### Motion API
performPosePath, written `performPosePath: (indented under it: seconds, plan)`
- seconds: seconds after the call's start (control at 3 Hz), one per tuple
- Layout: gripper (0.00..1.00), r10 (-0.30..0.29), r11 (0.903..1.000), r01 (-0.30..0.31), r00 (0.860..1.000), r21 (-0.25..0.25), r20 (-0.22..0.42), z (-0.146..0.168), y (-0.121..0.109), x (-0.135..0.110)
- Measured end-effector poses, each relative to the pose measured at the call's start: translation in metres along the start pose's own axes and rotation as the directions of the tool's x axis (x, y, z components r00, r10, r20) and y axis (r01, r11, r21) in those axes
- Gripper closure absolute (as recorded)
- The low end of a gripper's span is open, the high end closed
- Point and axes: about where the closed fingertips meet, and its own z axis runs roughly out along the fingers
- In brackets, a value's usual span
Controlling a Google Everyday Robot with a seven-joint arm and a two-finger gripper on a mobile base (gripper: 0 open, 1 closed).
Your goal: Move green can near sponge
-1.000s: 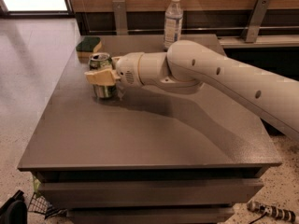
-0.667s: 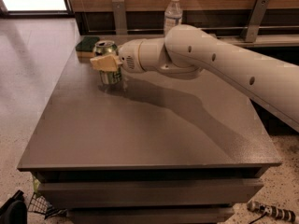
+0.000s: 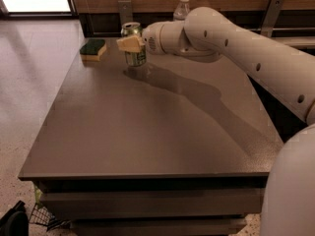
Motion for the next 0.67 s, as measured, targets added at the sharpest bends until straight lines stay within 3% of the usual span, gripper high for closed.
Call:
performPosePath:
  seconds: [0.33,0.67]
  plan:
    - [1.00,-0.046,0.9989,0.047,0.996,-0.009,0.075,0.016,-0.028,-0.004]
    - [1.00,-0.124,0.9853,0.137,0.984,-0.102,0.125,0.066,-0.029,0.011]
